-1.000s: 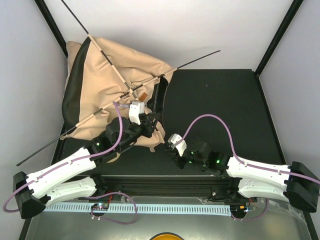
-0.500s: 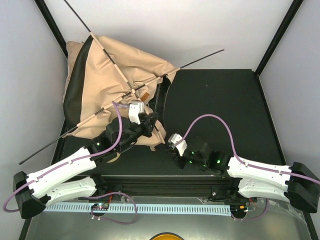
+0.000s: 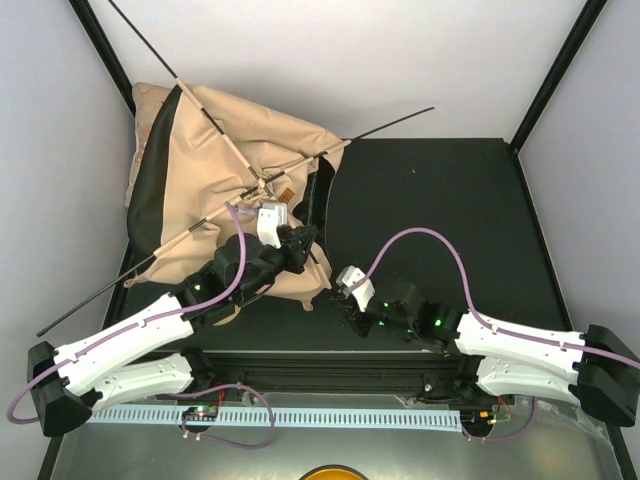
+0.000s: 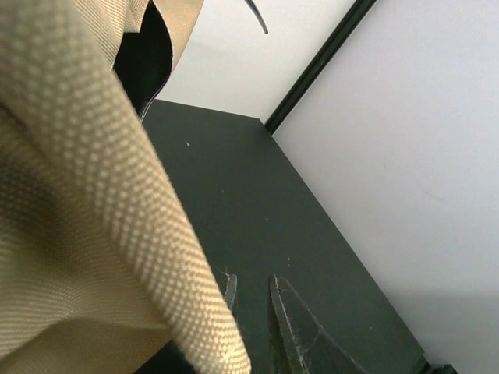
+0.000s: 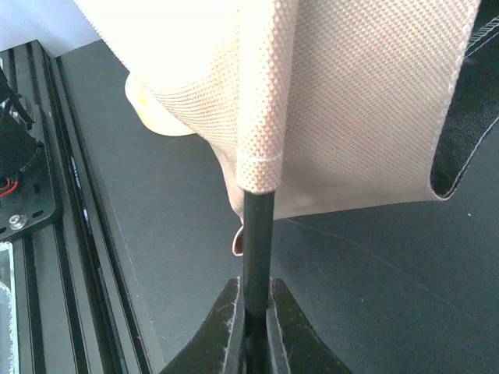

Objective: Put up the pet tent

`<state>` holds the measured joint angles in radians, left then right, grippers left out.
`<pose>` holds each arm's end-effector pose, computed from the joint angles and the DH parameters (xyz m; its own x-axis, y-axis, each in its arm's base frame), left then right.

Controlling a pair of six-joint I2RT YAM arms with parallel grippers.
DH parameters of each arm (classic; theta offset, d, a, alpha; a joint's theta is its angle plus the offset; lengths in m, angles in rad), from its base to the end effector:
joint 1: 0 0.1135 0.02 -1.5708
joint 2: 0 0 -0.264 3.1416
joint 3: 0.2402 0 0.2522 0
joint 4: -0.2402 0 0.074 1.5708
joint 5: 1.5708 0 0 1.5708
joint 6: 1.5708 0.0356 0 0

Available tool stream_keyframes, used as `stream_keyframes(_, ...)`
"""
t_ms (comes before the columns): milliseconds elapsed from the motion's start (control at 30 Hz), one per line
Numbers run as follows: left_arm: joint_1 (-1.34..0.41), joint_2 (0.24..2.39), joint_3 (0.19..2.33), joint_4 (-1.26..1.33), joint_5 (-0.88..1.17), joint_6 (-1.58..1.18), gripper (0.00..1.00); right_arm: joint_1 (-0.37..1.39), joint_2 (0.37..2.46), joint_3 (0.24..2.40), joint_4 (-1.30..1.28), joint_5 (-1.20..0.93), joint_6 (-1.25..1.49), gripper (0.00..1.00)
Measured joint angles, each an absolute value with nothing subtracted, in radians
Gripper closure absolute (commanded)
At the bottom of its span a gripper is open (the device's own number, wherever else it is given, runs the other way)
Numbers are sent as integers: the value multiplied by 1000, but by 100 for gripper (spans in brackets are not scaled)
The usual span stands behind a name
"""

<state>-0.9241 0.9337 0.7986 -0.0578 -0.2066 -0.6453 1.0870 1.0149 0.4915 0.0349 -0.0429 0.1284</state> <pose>0.1387 -0.1716 0.3313 -0.4891 -0.3291 -0.8078 0.4577 0.6915 -0.5589 0.1008 0.1951 0.2159 -0.3320 -0.3568 -0.8732 -0.8667 0.4808 0.1330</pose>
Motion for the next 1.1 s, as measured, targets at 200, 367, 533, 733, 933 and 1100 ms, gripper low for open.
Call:
stream_keyframes(200,-924,938,799,-59,-210,-647,86,1087,1015,508,29,-43,128,99)
stream_keyframes(367,-924,939,799,-60,-209,-651,94,1087,1015,513,30,-43,128,99)
stream_keyframes(533,-925,943,799,-54,-201,-671,98,1087,1015,513,24,-42,128,82)
stream_keyframes(733,-925,944,808,-87,-207,-661,98,1087,994,512,54,-27,128,72)
stream_keyframes(933,-925,939,846,-165,-247,-629,98,1087,908,461,83,-9,138,61)
stream_keyframes(1100,-924,922,870,-201,-276,-597,98,1087,828,400,83,2,152,58)
